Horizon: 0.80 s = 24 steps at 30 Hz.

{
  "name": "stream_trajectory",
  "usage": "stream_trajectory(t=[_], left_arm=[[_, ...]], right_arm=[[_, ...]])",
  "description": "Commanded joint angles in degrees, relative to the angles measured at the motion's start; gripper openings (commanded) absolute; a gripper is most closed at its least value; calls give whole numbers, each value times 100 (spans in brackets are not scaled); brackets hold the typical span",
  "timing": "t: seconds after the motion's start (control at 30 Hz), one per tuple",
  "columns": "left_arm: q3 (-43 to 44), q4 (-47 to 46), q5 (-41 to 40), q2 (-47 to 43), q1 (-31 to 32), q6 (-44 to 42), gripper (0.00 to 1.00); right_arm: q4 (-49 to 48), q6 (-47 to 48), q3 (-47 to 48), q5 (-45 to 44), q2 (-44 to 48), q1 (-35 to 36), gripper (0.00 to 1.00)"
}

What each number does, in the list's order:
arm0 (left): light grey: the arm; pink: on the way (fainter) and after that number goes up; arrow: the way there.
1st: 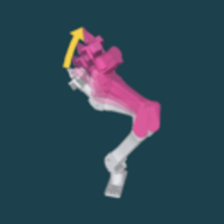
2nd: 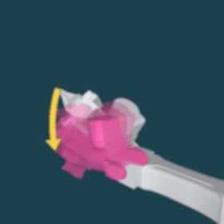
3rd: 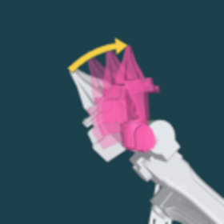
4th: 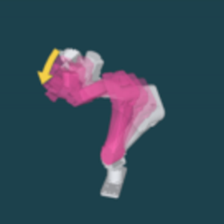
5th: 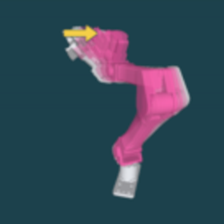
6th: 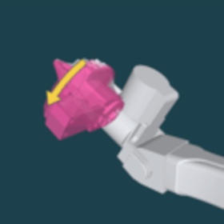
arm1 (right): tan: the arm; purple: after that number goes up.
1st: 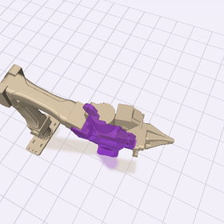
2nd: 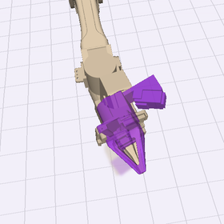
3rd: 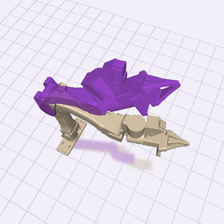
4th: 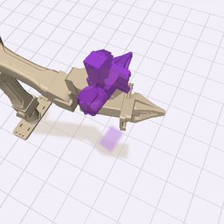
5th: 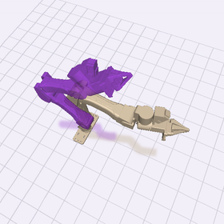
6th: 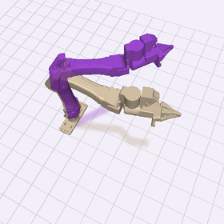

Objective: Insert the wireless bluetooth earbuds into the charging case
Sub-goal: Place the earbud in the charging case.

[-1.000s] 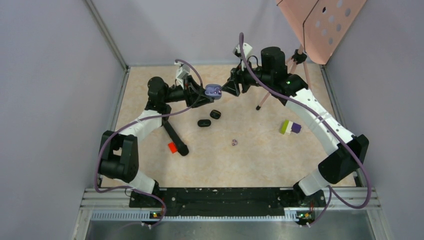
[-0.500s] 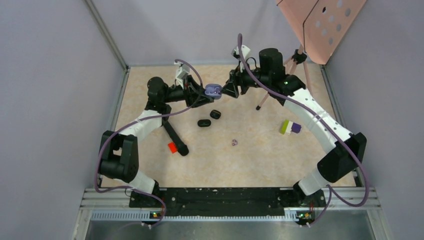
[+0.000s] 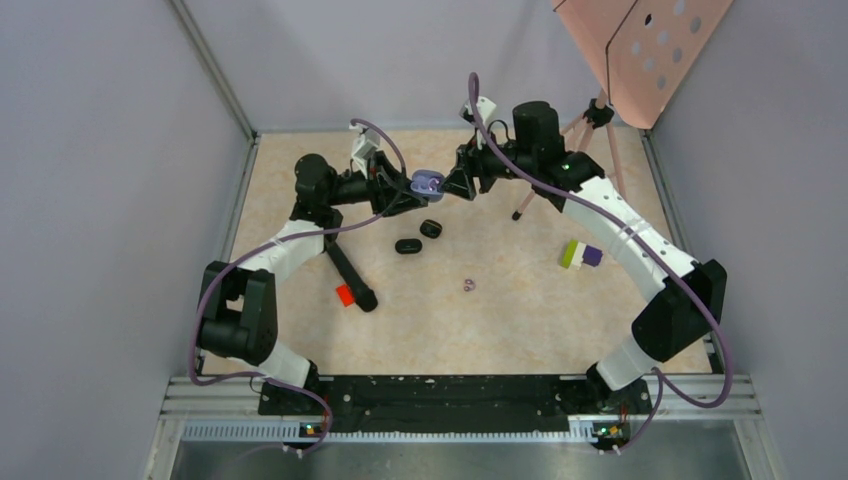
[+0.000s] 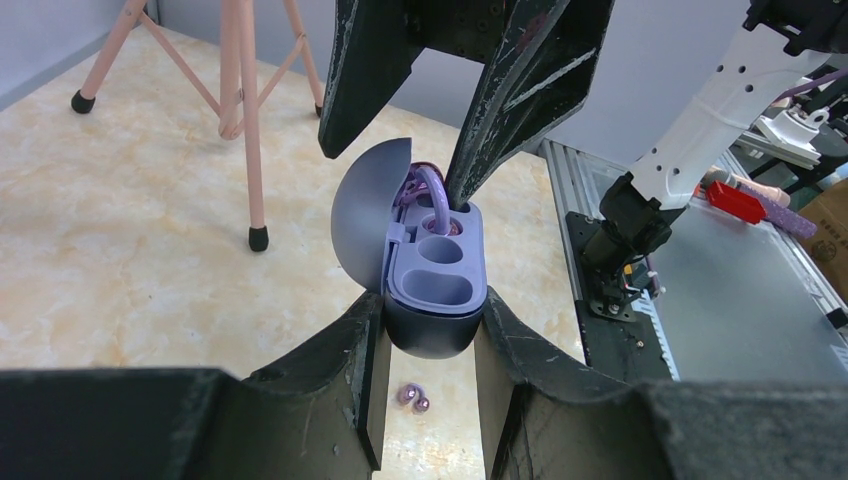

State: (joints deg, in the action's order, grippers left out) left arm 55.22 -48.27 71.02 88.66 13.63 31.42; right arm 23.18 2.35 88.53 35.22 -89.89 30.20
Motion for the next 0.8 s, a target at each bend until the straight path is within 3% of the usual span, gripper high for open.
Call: stream_trajectory(t=[0.0,0.33,0.53,0.77], left_arm=[[167,-349,-107,-108,-22,-16,0],[196,479,-117,-76,-36,-659,0],[161,618,24,-85,-23,-760,0],[92,594,181,-152,35,-767,0]], right_arm=[[167,90,0,96,94,-30,54],[968,1880,686,437,252,4,48],[1277,3004,855,653,244,332,35],[1329,3479,1063,684,9,554,32]])
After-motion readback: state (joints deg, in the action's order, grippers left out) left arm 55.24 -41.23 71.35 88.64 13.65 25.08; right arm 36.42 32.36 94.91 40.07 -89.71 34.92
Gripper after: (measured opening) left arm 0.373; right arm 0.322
